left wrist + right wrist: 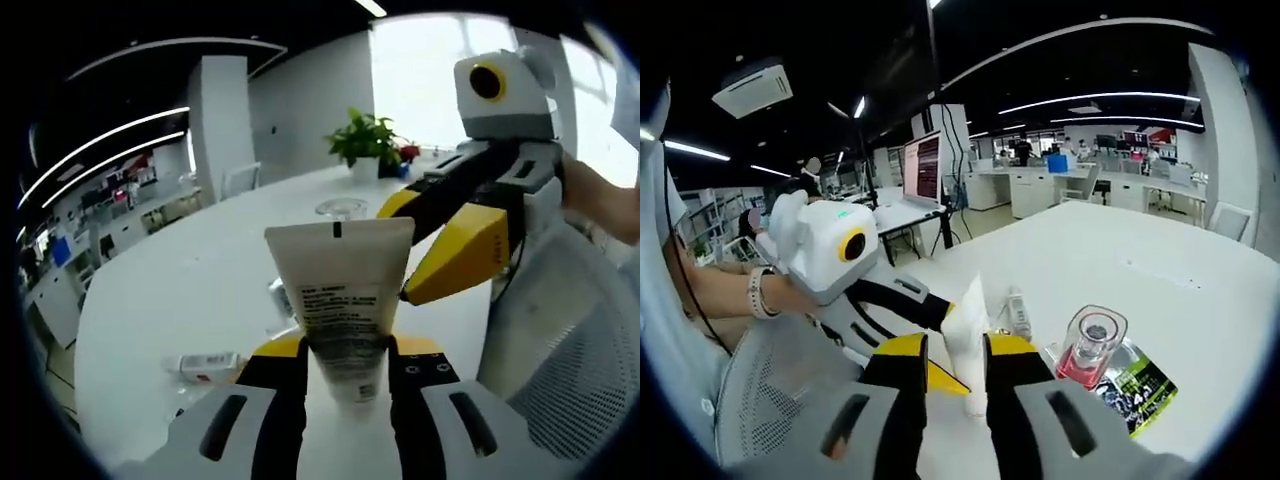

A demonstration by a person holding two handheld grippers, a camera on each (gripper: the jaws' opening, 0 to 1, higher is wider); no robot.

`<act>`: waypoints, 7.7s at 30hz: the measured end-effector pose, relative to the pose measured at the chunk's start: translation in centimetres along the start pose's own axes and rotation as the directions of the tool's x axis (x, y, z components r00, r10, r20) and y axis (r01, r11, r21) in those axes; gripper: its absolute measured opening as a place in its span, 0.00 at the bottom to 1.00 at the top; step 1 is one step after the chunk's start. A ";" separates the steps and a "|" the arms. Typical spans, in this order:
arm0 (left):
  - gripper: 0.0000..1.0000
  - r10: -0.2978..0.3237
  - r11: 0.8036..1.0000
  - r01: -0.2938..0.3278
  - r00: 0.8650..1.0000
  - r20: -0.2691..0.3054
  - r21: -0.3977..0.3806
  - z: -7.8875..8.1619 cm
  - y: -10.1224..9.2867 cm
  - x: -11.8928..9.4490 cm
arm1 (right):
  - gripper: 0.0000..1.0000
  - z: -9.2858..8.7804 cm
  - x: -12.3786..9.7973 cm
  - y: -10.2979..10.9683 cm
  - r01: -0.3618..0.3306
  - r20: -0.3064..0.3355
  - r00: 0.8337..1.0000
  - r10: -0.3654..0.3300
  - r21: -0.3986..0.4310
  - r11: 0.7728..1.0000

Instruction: Arrange the skincare products in the storage area until every visible bottle or jar stands upright without overlapping.

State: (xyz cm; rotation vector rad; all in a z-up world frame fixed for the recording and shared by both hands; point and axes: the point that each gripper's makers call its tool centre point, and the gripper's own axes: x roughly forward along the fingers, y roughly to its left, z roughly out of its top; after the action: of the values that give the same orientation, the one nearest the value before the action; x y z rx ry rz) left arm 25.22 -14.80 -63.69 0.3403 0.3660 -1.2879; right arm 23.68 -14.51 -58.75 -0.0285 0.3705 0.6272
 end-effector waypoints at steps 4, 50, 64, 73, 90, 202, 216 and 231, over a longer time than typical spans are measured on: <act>0.28 0.004 1.000 -0.002 0.999 -0.047 0.028 -0.9 0.1 -0.4 | 0.22 -1.0 -0.3 0.1 -0.018 -0.023 1.000 0.018 0.008 1.000; 0.17 -0.044 0.995 0.061 0.980 -0.196 0.078 -3.0 0.2 1.6 | 0.10 -2.6 1.1 0.1 -0.045 -0.071 0.997 0.044 -0.016 0.999; 0.13 -0.124 0.982 0.144 0.980 -0.157 0.124 -2.6 0.6 1.9 | 0.17 -4.5 -2.1 -3.7 0.073 -0.088 0.994 -0.072 0.002 0.997; 0.12 -0.235 0.941 0.260 0.963 -0.134 0.215 -2.1 0.6 2.7 | 0.27 -5.3 -4.1 -5.4 0.158 -0.114 0.981 -0.157 -0.004 0.987; 0.13 -0.396 0.885 0.405 0.914 -0.089 0.228 -1.3 1.2 4.5 | 0.58 -5.0 -5.1 -6.8 0.228 -0.087 0.970 -0.229 -0.020 0.974; 0.70 -0.278 0.958 0.274 0.960 0.039 0.085 0.9 1.9 1.4 | 0.85 -4.3 -6.1 -6.4 0.250 -0.133 0.959 -0.251 -0.024 0.968; 0.95 -0.218 0.976 0.219 0.968 0.124 0.007 2.7 1.0 -0.8 | 0.94 -4.0 -6.8 -6.4 0.259 -0.126 0.958 -0.259 -0.016 0.966; 0.97 -0.054 0.998 0.050 0.995 0.083 0.046 3.2 2.2 -2.8 | 0.99 -3.8 -8.1 -6.2 0.299 -0.137 0.943 -0.304 -0.056 0.953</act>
State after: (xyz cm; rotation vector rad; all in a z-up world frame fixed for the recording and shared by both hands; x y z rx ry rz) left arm 26.88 -13.28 -59.48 0.3149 0.2769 -1.3584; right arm 20.00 -24.68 -60.04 -0.1615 0.4843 0.3278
